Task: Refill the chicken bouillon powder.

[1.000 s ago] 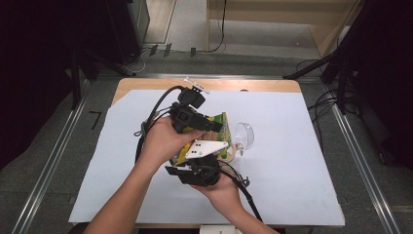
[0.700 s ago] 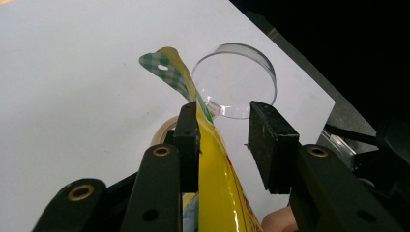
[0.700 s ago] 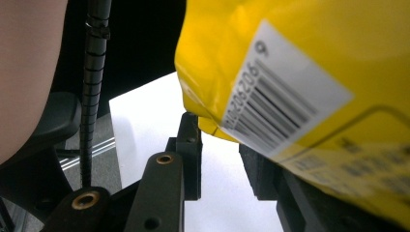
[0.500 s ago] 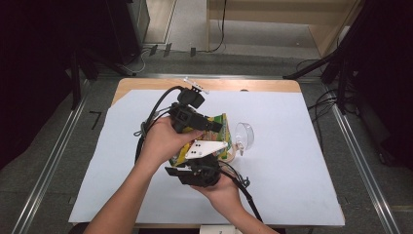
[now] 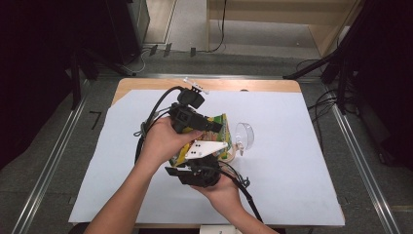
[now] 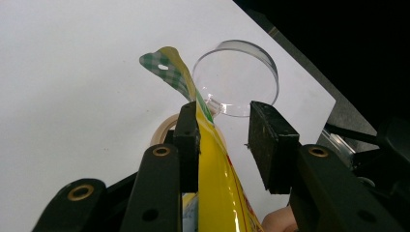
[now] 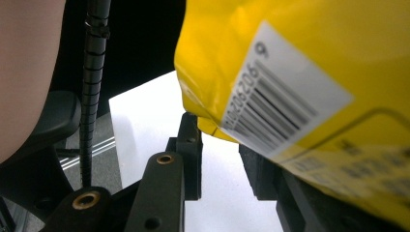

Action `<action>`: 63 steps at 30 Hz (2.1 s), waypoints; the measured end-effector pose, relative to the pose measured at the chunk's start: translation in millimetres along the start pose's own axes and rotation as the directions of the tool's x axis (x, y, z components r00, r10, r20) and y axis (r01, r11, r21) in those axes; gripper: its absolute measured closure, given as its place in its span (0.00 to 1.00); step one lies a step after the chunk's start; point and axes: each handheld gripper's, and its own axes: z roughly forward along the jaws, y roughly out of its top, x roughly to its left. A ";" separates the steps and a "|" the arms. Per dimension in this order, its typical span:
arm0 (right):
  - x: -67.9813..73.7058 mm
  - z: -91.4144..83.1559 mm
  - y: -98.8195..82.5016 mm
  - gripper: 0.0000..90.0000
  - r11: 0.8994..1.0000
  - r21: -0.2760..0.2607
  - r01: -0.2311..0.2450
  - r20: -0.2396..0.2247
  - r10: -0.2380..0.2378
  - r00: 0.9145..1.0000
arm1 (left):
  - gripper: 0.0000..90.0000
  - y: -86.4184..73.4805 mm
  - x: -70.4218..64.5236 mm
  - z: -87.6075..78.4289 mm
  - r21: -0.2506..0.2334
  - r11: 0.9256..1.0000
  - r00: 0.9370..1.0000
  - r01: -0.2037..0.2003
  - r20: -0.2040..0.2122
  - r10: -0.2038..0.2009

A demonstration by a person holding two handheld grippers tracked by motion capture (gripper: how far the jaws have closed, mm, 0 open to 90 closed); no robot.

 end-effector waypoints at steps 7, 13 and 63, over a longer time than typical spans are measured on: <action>0.0 0.0 -0.1 0.80 1.000 0.001 0.002 0.002 -0.002 1.000 | 0.74 -0.2 -0.1 0.1 0.002 1.000 1.000 -0.001 0.000 0.001; -0.4 -0.1 -0.2 0.80 1.000 -0.004 0.005 0.003 -0.005 1.000 | 0.74 -0.3 -0.7 0.3 0.004 1.000 1.000 -0.002 -0.003 0.002; 3.7 0.8 -2.4 0.78 0.999 -0.040 0.020 0.009 -0.019 1.000 | 0.83 0.8 -9.6 -1.5 0.013 0.999 0.998 -0.040 -0.040 0.040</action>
